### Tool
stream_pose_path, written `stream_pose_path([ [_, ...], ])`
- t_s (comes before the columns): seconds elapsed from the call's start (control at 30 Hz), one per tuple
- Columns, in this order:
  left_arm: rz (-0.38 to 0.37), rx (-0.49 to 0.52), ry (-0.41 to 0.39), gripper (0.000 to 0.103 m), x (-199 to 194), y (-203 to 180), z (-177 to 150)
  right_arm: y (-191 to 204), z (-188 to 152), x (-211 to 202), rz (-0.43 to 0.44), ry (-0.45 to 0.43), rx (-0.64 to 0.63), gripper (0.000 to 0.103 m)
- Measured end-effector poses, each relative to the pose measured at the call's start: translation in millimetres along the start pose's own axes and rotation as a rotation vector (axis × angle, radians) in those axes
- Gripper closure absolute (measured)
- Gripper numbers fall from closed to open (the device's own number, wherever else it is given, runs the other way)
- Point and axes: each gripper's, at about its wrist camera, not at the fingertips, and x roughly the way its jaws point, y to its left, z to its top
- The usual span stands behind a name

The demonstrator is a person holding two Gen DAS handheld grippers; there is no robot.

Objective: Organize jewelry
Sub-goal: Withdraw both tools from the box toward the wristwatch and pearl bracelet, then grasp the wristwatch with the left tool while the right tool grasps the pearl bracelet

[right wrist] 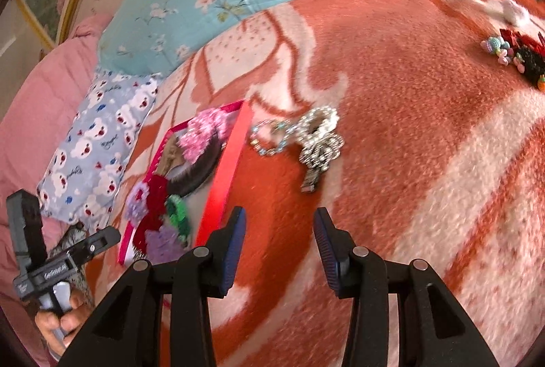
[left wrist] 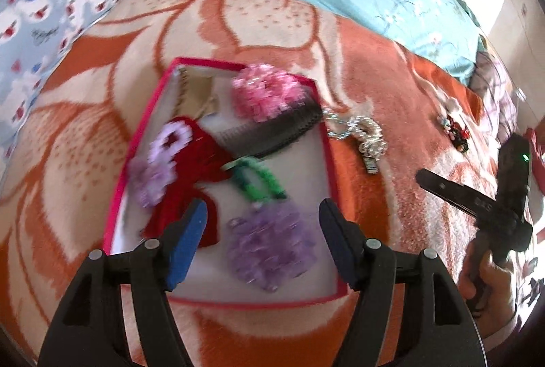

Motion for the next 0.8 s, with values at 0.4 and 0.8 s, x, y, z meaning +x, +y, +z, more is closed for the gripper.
stream_pose_path([
  [0.4, -0.018, 0.181, 0.018, 0.035, 40, -64, 30, -36, 53, 53, -0.034, 0.022, 0.067, 0.063],
  [0.8, -0.054, 0.255, 0.047, 0.035, 78, -92, 49, -47, 76, 102, -0.035, 0.097, 0.055, 0.091],
])
